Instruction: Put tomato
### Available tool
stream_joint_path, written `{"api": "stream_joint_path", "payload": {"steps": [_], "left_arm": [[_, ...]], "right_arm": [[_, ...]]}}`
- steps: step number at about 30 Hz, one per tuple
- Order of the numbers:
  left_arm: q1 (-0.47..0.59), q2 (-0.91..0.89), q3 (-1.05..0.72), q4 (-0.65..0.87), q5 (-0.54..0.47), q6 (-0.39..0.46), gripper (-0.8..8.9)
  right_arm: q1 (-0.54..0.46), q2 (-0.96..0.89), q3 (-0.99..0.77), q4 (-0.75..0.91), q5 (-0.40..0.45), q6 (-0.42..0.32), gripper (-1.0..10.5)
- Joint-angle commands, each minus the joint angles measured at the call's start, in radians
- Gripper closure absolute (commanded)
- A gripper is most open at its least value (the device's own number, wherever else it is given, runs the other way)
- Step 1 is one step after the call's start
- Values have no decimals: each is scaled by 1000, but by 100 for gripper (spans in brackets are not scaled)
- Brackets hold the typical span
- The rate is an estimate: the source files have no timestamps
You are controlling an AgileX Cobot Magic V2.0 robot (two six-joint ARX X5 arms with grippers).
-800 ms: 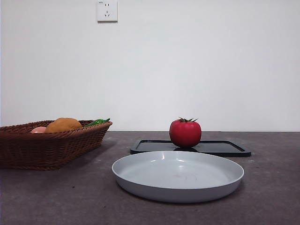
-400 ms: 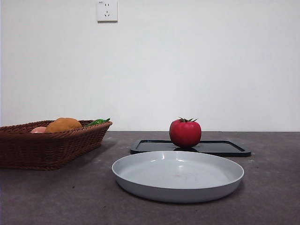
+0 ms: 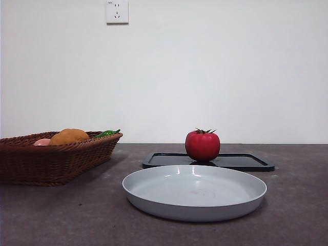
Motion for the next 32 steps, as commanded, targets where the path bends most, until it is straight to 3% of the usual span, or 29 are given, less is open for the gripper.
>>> {"api": "stream_joint_path", "payload": {"steps": [1, 4, 7, 14, 19, 25, 32], "left_arm": [[-4, 5, 19, 4, 2, 9, 806], [2, -3, 19, 41, -7, 17, 806], [43, -38, 17, 131, -30, 104, 806], [231, -227, -118, 704, -54, 121, 806], [335, -393, -340, 994, -211, 114, 806], [397, -571, -593, 1064, -373, 102, 806], [415, -727, -837, 1066, -401, 101, 806]], "right_arm": [[9, 4, 9, 9, -1, 2, 938], [9, 4, 9, 9, -1, 2, 938], [9, 4, 9, 9, -1, 2, 938], [9, 4, 9, 9, -1, 2, 938], [9, 4, 9, 9, -1, 2, 938], [9, 4, 9, 9, -1, 2, 938], [9, 4, 9, 9, -1, 2, 938]]}}
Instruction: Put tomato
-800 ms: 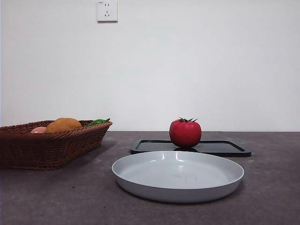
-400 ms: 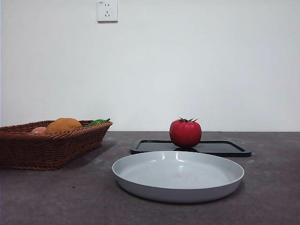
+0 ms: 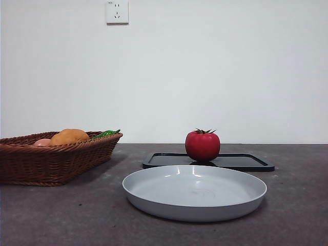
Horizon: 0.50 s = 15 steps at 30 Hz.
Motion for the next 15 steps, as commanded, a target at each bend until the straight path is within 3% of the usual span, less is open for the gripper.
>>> {"api": "stream_joint_path", "payload": {"steps": [1, 15], "left_arm": [[2, -51, -86, 11, -3, -10, 806], [2, -197, -322, -14, -8, -49, 806]], "right_arm": [[9, 4, 9, 9, -1, 2, 938], [9, 4, 9, 9, -1, 2, 938]]}}
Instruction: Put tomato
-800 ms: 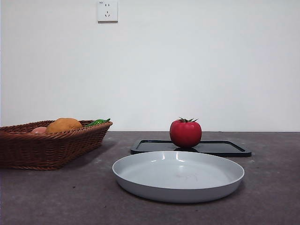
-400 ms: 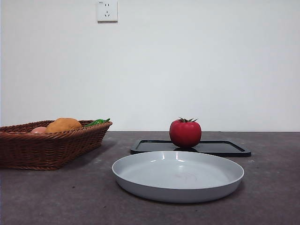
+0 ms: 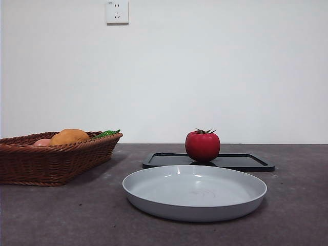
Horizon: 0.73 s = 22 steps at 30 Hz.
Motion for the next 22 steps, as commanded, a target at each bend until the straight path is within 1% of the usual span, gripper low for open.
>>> {"api": "stream_joint_path", "payload": {"steps": [1, 6, 12, 14, 16, 17, 22], "left_arm": [[2, -1, -24, 0, -4, -16, 806], [2, -1, -49, -3, -4, -16, 806], [2, -1, -51, -77, -6, -17, 806], [2, -1, -51, -88, -5, -35, 806], [2, -1, -51, -89, -5, -83, 806], [2, -1, -51, -89, -5, -93, 806], [2, -1, -51, -89, -5, -94, 806]], "right_arm": [[9, 4, 9, 9, -1, 2, 938], [9, 4, 9, 9, -1, 2, 938], [9, 4, 9, 9, -1, 2, 938], [9, 4, 9, 9, -1, 2, 938], [9, 4, 9, 9, -1, 2, 938], [9, 4, 9, 9, -1, 2, 938], [9, 4, 9, 9, -1, 2, 938]]}}
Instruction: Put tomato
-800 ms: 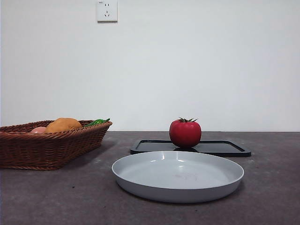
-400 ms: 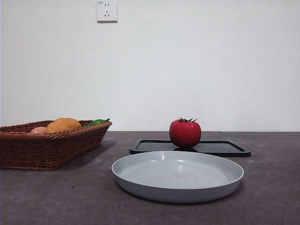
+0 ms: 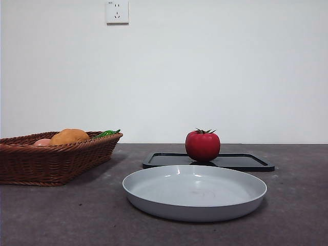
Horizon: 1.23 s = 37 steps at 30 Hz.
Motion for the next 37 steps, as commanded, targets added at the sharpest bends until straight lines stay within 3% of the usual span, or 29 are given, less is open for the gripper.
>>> {"api": "stream_joint_path", "payload": {"steps": [1, 19, 22, 25, 30, 37], "left_arm": [[2, -2, -21, -8, 2, -16, 806], [2, -2, -21, -8, 2, -16, 806], [2, -2, -21, -8, 2, -16, 806], [2, -2, -21, -8, 2, -16, 806], [2, -2, -21, -8, 2, -16, 806], [2, -2, -21, -8, 2, -16, 806]], "right_arm": [[9, 4, 9, 9, -1, 2, 938], [4, 1, 9, 8, 0, 2, 938], [-51, -37, 9, 21, 0, -88, 938], [-171, -95, -29, 166, -7, -103, 938], [-368, -254, -230, 504, -31, -22, 938], [-486, -457, -558, 832, -19, -23, 938]]}}
